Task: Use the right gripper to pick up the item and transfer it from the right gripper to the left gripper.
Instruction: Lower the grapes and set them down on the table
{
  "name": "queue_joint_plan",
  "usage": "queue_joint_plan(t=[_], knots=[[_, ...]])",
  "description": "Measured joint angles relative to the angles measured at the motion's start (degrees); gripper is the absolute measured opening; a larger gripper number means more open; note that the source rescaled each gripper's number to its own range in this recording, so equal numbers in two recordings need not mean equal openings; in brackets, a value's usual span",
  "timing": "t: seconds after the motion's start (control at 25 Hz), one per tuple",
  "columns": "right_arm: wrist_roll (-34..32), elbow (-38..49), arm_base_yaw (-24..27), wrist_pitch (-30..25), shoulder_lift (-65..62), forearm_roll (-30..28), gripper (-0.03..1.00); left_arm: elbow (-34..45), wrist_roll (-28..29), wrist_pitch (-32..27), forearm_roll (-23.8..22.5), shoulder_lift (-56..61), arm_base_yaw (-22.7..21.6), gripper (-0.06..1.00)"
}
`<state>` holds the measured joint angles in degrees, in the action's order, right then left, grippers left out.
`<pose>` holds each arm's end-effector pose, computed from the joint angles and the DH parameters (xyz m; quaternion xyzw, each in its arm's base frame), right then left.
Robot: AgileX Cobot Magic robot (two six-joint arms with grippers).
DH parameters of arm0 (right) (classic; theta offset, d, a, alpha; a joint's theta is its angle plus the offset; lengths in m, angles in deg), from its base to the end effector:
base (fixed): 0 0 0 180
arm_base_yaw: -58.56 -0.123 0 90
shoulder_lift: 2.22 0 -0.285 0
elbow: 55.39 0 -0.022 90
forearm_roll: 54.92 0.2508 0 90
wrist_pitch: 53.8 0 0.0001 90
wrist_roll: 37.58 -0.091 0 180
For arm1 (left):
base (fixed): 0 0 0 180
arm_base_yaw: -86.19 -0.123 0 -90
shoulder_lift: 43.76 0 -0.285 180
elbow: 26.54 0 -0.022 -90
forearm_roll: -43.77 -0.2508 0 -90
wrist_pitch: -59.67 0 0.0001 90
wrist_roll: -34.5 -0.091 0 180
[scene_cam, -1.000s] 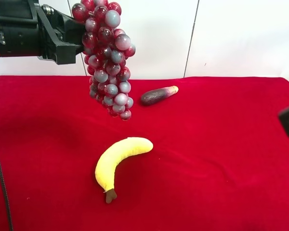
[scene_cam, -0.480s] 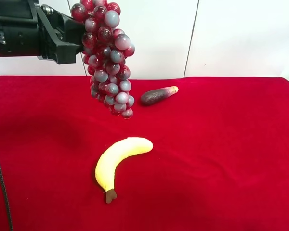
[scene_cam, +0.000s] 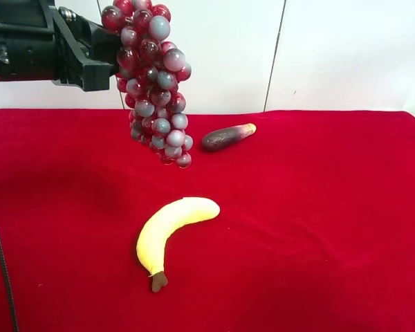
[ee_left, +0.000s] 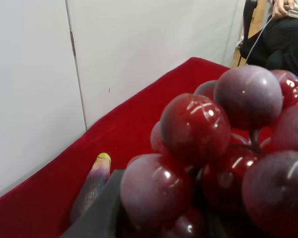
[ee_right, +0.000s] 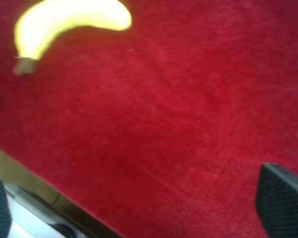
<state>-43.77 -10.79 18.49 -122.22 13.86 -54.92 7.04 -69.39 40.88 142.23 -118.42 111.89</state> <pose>0.0035 0.0030 0.2865 -0.2631 0.8638 0.1688 0.3952 0.2152 -0.1359 0.3174 0.3019 0.7311 -0.2340 0.5653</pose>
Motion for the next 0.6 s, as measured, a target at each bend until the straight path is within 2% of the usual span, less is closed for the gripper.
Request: queue_joint_plan(t=[0.36,0.6], knots=[[1.7,4.5,0.0,6.2,-0.1,-2.1,0.96,0.0,0.0,1.2,0.0,0.0,0.0,0.26],[1.7,5.0,0.0,7.1,-0.1,-2.8,0.96,0.0,0.0,1.4,0.0,0.0,0.0,0.26]])
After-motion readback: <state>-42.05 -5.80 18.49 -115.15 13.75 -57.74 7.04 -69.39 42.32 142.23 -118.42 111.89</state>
